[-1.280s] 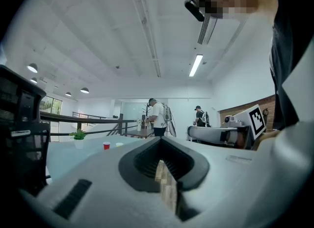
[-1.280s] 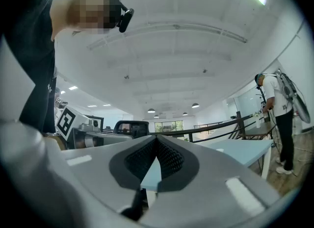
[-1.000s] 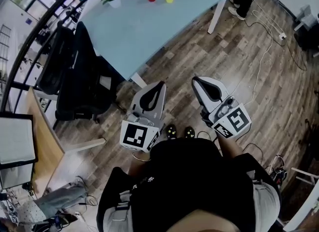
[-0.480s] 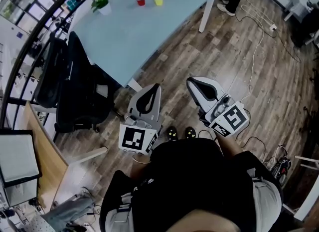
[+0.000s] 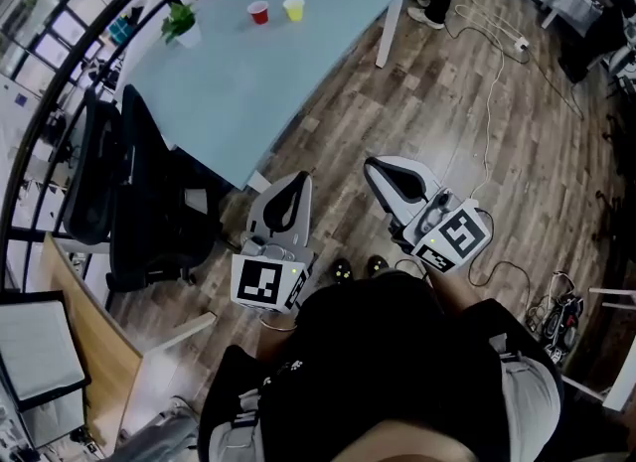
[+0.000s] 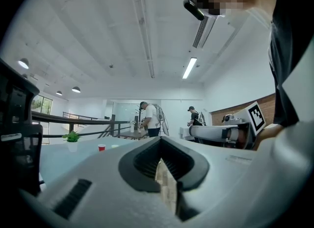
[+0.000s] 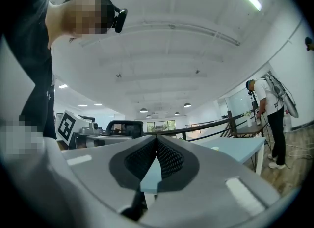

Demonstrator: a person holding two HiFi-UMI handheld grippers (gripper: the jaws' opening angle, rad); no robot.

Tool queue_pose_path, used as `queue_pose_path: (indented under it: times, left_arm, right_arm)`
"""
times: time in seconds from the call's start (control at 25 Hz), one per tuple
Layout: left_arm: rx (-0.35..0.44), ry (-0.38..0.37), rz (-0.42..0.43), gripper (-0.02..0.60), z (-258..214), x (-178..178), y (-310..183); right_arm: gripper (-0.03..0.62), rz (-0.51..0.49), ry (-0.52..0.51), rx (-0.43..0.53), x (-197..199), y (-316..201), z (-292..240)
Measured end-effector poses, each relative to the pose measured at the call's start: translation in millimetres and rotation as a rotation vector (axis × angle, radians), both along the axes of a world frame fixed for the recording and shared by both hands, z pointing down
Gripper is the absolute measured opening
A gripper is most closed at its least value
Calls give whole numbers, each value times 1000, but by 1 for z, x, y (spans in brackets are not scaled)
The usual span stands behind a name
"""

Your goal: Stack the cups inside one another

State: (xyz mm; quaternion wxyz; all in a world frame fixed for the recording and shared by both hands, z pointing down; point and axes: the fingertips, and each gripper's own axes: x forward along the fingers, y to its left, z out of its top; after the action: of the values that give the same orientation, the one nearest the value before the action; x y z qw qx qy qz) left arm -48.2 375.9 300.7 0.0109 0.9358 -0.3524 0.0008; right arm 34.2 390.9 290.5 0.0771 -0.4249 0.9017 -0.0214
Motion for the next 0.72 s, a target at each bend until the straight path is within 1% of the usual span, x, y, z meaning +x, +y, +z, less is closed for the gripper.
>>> queue_pose_path:
  times: [0.24, 0.56, 0.72]
  left_arm:
    - [13, 12, 50, -9, 1, -3, -4]
    - [8, 42, 55, -9, -1, -9, -6]
    - [6, 24, 62, -9, 5, -8, -7]
  right_arm:
    - [5, 51, 21, 4, -3, -1, 2]
    - [5, 68, 41, -6, -5, 3, 0]
    - [5, 74, 35, -17, -3, 3, 5]
